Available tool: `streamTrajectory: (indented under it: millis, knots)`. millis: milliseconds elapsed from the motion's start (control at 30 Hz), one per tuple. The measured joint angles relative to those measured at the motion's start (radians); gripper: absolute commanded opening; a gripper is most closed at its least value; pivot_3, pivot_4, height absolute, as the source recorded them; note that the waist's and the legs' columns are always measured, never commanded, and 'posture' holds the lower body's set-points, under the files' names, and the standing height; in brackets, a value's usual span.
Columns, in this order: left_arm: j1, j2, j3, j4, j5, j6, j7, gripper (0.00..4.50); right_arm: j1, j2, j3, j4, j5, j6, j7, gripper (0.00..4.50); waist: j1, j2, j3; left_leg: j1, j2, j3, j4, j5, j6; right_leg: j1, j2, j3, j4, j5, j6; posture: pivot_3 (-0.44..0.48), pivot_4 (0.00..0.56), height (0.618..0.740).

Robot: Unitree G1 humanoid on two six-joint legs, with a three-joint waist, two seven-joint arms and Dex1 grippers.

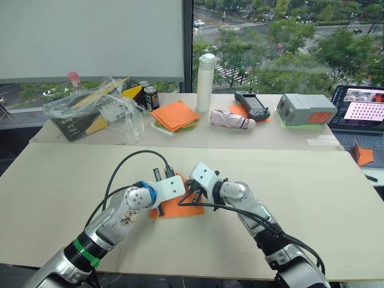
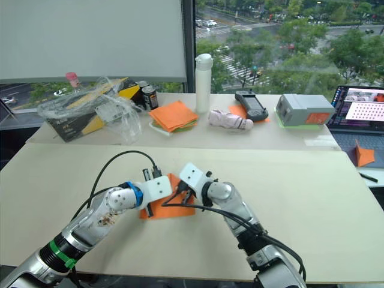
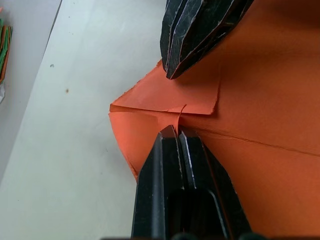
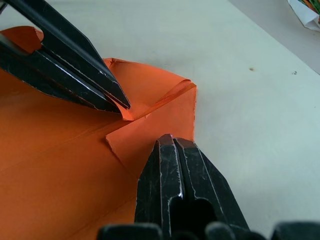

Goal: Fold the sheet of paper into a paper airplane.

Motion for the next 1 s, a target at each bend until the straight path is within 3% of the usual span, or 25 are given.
streamTrajectory:
  millis: [1000]
  knots:
    - [0.073,-0.023,0.069,0.0,0.071,-0.108,-0.082,0.03,0.006,0.047,-0.046,0.014,0.08,0.024,-0.003,0.0,-0.003,0.0,0.0,0.0,0.0,0.0,0.0,0.0,0.0,-0.001,0.0,0.0,0.002,0.0,0.0,0.0,0.15,0.74]
